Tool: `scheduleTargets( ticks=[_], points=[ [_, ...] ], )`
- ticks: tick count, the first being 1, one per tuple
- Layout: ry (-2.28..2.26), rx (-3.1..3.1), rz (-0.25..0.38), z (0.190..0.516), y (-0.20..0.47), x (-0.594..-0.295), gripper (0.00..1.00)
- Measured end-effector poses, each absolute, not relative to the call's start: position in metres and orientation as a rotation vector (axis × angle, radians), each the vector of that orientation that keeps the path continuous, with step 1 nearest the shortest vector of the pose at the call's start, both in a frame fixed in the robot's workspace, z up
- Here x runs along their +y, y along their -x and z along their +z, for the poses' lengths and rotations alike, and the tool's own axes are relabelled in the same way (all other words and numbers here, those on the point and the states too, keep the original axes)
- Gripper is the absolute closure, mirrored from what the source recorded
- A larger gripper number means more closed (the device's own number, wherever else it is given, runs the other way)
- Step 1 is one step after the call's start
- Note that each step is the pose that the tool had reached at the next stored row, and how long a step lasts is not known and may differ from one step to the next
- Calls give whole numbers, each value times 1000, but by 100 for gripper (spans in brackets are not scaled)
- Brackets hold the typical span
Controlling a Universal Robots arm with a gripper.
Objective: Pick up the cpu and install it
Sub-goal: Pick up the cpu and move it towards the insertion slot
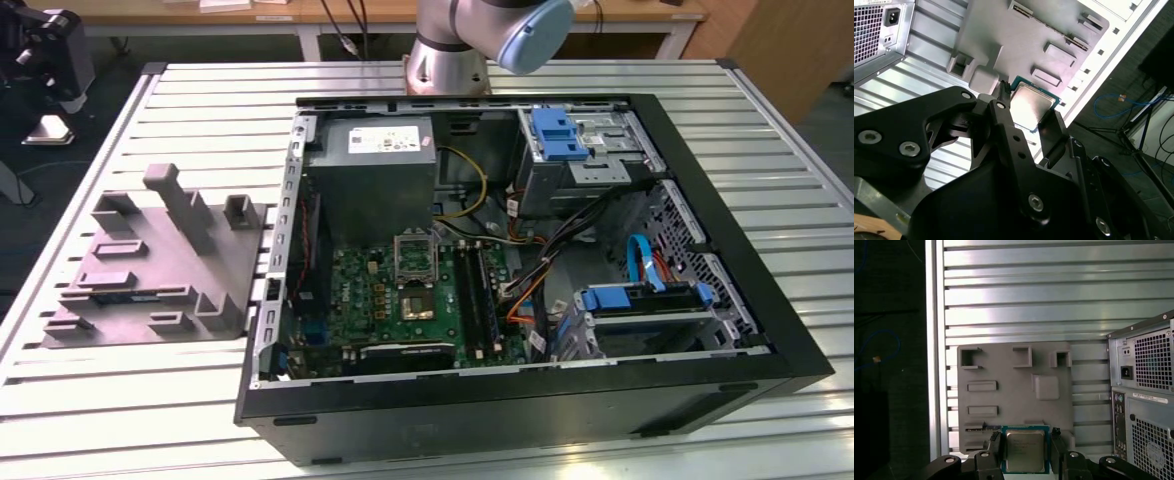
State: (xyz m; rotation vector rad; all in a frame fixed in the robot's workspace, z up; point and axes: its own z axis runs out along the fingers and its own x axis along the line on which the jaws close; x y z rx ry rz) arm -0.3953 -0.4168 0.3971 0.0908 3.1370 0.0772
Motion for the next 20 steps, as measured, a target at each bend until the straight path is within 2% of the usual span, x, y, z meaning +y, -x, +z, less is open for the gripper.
scheduleTargets(
  ticks=[20],
  points=[
    [-91, 3137, 77, 397, 385, -417, 53]
  ],
)
